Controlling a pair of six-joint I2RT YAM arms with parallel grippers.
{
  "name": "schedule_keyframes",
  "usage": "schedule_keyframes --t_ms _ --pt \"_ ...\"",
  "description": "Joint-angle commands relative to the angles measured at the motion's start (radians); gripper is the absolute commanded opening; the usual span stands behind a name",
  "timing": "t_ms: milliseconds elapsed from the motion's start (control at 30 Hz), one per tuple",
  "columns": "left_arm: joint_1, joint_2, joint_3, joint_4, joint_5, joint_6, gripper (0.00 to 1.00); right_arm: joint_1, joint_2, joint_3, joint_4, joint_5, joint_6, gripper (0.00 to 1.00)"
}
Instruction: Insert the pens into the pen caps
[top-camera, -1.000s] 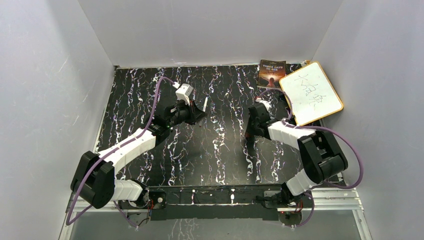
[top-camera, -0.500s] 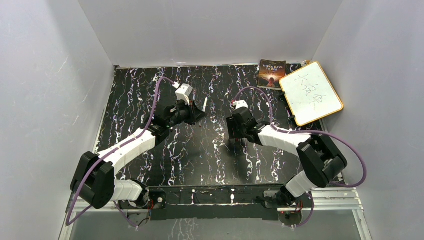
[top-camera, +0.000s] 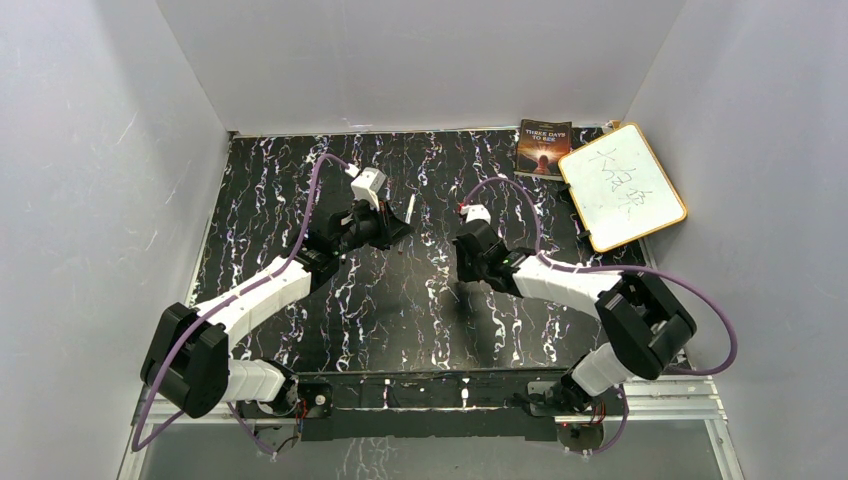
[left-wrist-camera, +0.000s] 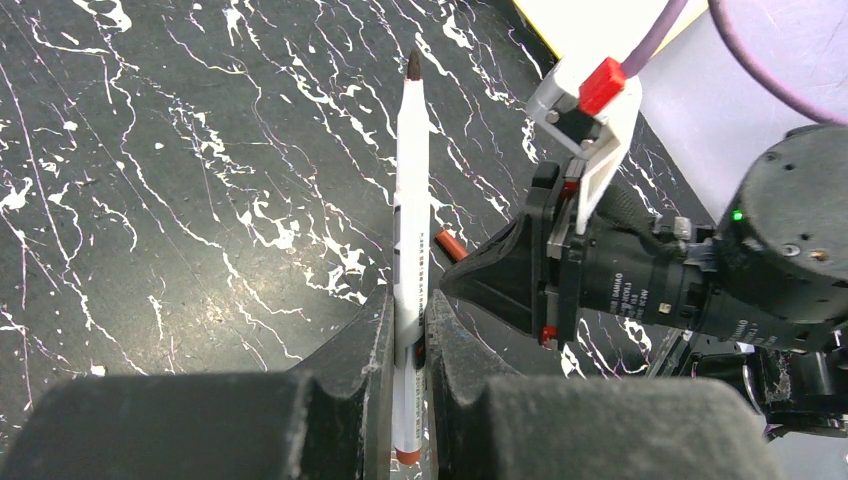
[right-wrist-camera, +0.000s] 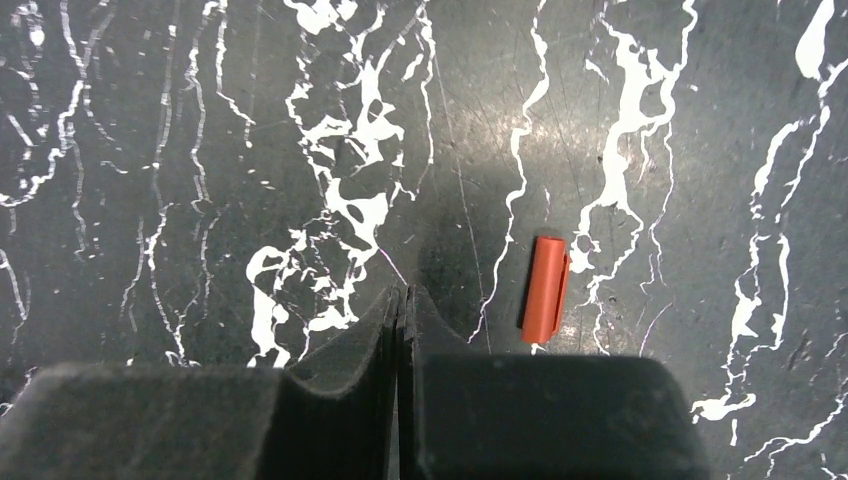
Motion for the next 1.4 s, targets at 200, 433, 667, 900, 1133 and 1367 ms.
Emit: schedule_keyframes --t_ms 200,433,667,900,1133,1367 --pt "0.007 -0.038 -0.001 0.010 0.005 0.002 0.00 -0.002 0.070 -0.013 -0.028 0.072 0.123 0.00" --pt "0.008 -0.051 -0.007 0.003 -0.002 0.002 0.00 -0.024 0.070 -0.013 -0.095 0.120 0.145 0.00" --pt "0.009 -0.048 -0.009 0.010 0.003 -0.004 0.00 -0.078 0.042 -0.039 -0.121 0.139 0.156 0.00" --pt "0.010 -0.054 -0.007 0.003 -0.001 0.002 0.00 -0.125 0.071 -0.028 -0.124 0.162 0.132 0.00" --pt "0.008 -0.055 -0.009 -0.002 -0.006 0.007 0.00 -0.169 0.137 0.030 -0.119 0.196 0.107 0.00" --pt "0.011 -0.059 -0.009 -0.008 -0.011 0.013 0.00 -0.187 0.152 0.099 -0.152 0.220 0.101 0.00"
